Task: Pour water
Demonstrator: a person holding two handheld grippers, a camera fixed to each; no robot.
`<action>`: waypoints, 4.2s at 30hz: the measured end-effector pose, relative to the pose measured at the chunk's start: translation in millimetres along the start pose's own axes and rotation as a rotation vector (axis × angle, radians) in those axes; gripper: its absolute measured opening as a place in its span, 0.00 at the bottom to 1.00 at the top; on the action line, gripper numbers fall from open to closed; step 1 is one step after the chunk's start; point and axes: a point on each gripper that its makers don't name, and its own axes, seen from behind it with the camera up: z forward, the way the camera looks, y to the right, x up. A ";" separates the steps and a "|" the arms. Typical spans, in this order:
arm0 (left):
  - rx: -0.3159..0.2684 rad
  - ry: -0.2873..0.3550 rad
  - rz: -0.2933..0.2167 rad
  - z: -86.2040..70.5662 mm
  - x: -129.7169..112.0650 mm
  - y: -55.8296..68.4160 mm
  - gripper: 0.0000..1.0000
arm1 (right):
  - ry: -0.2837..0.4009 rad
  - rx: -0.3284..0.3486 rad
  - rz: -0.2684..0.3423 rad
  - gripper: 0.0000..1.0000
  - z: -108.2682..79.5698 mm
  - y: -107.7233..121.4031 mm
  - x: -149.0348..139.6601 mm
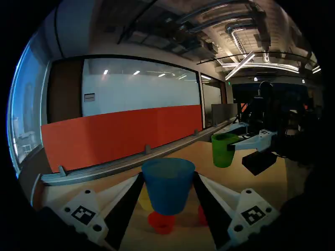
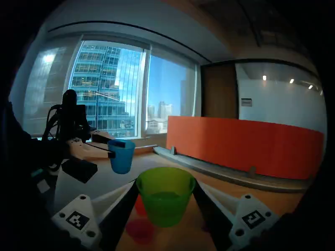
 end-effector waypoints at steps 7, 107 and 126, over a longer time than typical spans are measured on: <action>-0.017 -0.034 0.004 -2.1 -15.5 6.0 0.84 | -0.021 -0.005 0.004 0.91 -4.7 0.1 -8.4; -0.248 -0.526 0.110 -8.4 -205.0 62.6 0.84 | -0.461 0.009 0.061 0.92 -16.2 17.9 -187.0; -0.236 -0.526 0.081 -24.1 -209.1 55.9 0.84 | -0.498 -0.001 0.044 0.91 -20.9 14.2 -205.0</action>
